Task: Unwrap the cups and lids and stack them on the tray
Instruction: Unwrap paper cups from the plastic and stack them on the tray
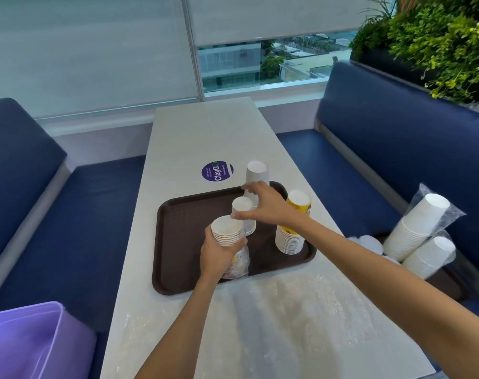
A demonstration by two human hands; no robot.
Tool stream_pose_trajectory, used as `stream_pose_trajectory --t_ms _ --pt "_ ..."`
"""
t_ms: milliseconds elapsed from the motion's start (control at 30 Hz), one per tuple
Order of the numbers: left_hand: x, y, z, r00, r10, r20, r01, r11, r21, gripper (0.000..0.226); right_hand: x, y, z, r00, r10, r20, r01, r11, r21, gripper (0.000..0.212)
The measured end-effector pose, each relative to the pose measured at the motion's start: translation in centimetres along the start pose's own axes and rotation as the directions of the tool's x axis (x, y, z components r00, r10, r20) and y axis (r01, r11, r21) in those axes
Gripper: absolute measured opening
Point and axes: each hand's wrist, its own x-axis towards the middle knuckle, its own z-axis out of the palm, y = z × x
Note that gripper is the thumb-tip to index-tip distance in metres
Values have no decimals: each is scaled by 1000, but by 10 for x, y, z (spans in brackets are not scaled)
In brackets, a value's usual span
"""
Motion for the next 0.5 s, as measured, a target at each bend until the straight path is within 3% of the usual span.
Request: stream_pose_trajectory --t_ms 167,500 --pt "0 -2 0 1000 -5 -5 5 1000 -6 82 24 -9 35 964 61 260 -31 993 -117 79" --pt "1 -15 5 999 -10 -50 11 1000 16 77 45 -18 49 908 105 406 8 963 -268 66"
